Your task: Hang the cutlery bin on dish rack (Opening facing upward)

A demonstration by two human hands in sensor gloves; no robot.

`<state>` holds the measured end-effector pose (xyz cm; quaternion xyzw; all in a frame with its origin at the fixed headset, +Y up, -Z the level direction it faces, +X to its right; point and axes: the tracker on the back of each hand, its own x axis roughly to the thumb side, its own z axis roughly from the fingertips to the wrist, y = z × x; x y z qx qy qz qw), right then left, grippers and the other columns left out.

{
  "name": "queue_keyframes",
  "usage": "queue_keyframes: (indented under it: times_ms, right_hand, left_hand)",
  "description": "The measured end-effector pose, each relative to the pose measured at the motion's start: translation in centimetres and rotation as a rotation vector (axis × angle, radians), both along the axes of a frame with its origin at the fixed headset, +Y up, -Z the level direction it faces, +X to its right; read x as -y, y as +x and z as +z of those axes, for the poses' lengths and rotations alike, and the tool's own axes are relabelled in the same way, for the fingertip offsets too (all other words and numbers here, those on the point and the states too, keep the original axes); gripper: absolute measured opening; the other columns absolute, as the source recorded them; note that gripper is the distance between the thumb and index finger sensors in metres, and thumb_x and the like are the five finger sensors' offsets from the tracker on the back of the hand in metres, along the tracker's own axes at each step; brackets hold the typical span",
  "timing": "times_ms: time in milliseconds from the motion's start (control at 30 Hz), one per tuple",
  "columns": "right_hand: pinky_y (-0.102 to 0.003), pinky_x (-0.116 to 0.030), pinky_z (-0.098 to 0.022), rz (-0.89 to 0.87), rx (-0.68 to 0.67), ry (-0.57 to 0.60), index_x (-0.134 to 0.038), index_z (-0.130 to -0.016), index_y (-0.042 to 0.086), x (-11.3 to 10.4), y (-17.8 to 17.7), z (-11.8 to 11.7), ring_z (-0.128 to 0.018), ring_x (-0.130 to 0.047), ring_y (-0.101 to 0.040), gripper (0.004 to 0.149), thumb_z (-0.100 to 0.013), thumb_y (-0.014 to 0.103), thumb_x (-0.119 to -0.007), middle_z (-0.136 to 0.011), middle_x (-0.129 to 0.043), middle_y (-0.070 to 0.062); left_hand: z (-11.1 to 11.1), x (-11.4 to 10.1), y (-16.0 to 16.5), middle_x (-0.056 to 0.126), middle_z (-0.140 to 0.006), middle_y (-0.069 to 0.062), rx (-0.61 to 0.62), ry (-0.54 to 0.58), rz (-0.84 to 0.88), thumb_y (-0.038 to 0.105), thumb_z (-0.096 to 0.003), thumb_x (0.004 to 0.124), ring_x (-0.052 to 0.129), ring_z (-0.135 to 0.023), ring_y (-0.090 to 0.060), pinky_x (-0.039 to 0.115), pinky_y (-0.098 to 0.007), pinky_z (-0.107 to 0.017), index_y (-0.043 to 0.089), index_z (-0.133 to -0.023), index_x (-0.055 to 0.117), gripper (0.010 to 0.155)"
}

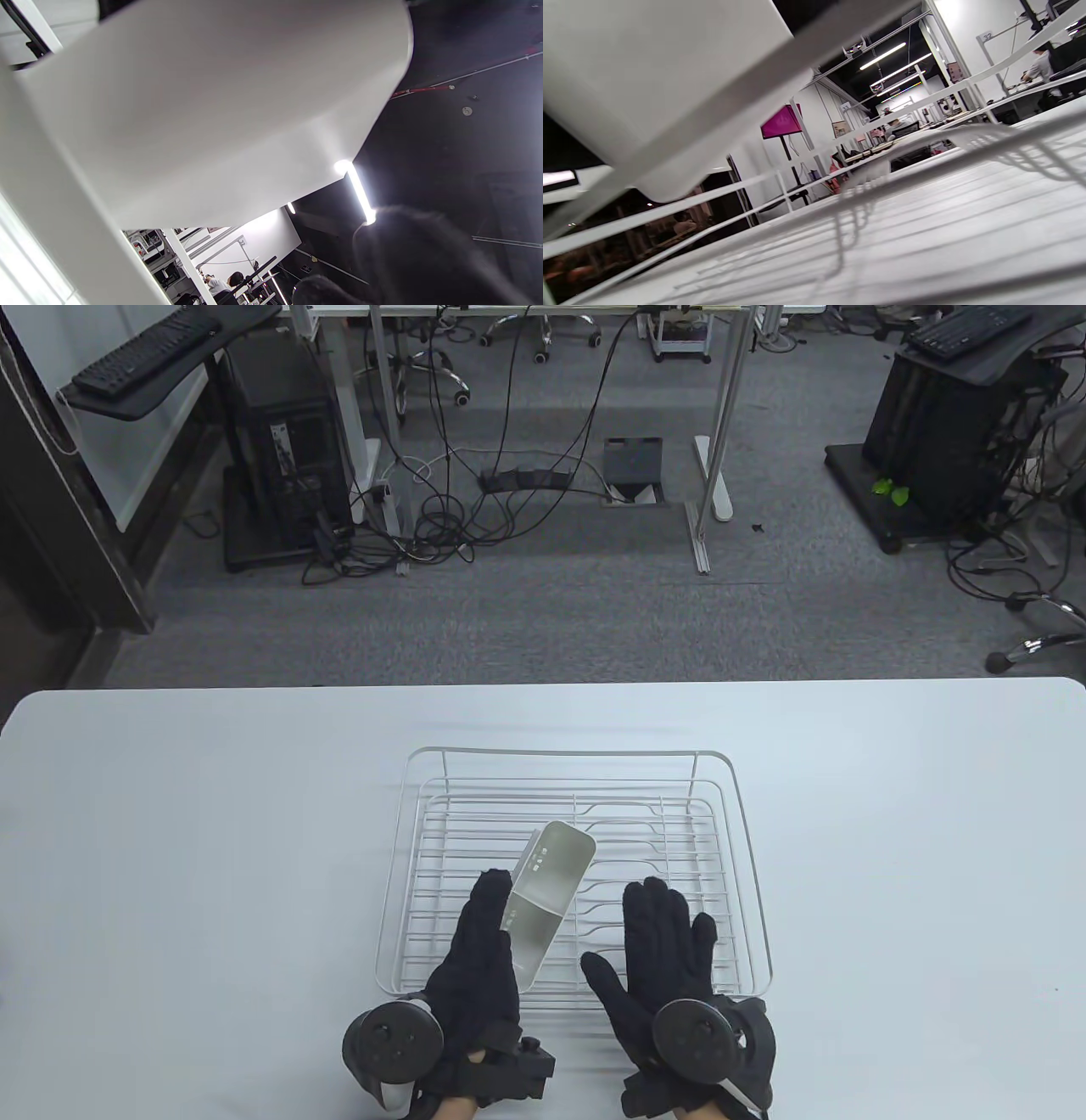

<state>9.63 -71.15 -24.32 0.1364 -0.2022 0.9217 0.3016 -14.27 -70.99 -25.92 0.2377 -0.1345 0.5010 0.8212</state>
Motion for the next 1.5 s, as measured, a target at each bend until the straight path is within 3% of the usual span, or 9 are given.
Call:
queue_keyframes:
  times_ms: [267, 433, 933, 1500]
  right_hand:
    - [-0.061, -0.027, -0.068, -0.134, -0.114, -0.018, -0.018, -0.109, 0.024, -0.5, -1.0, 0.6, -0.094, -0.061, -0.056, 0.072, -0.060, 0.054, -0.060, -0.107, -0.058, -0.033]
    - [-0.064, -0.041, -0.066, -0.159, -0.142, -0.046, -0.016, -0.109, 0.023, -0.4, -1.2, 0.6, -0.085, -0.077, -0.055, 0.073, -0.060, 0.052, -0.062, -0.102, -0.065, -0.035]
    - [-0.065, -0.038, -0.065, -0.248, -0.127, -0.082, -0.016, -0.108, 0.022, -0.2, -1.1, 0.4, -0.086, -0.071, -0.061, 0.072, -0.060, 0.044, -0.065, -0.100, -0.053, -0.044]
    - [-0.063, -0.045, -0.064, -0.272, -0.054, -0.079, -0.049, -0.108, 0.009, -0.4, -0.4, 0.3, -0.080, -0.080, -0.057, 0.059, -0.057, 0.029, -0.072, -0.095, -0.059, -0.046]
  left_hand:
    - [0.2, -0.1, 0.8, 0.065, -0.114, -0.005, 0.022, 0.033, -0.067, 0.025, -0.0585, 0.061, 0.079, -0.093, -0.046, 0.072, -0.058, -0.061, 0.030, -0.113, 0.052, 0.056]
    - [0.5, -0.3, 1.6, 0.066, -0.114, -0.005, 0.037, 0.071, -0.152, 0.024, -0.0583, 0.062, 0.080, -0.093, -0.046, 0.072, -0.058, -0.061, 0.030, -0.113, 0.052, 0.056]
    - [1.3, -1.0, 2.9, 0.064, -0.115, -0.003, 0.101, 0.147, -0.234, 0.025, -0.0581, 0.062, 0.075, -0.097, -0.045, 0.069, -0.057, -0.064, 0.032, -0.113, 0.051, 0.056]
    - [2.0, -1.4, 4.6, 0.060, -0.118, -0.001, 0.179, 0.213, -0.389, 0.026, -0.0579, 0.064, 0.066, -0.102, -0.046, 0.063, -0.058, -0.069, 0.033, -0.113, 0.050, 0.058]
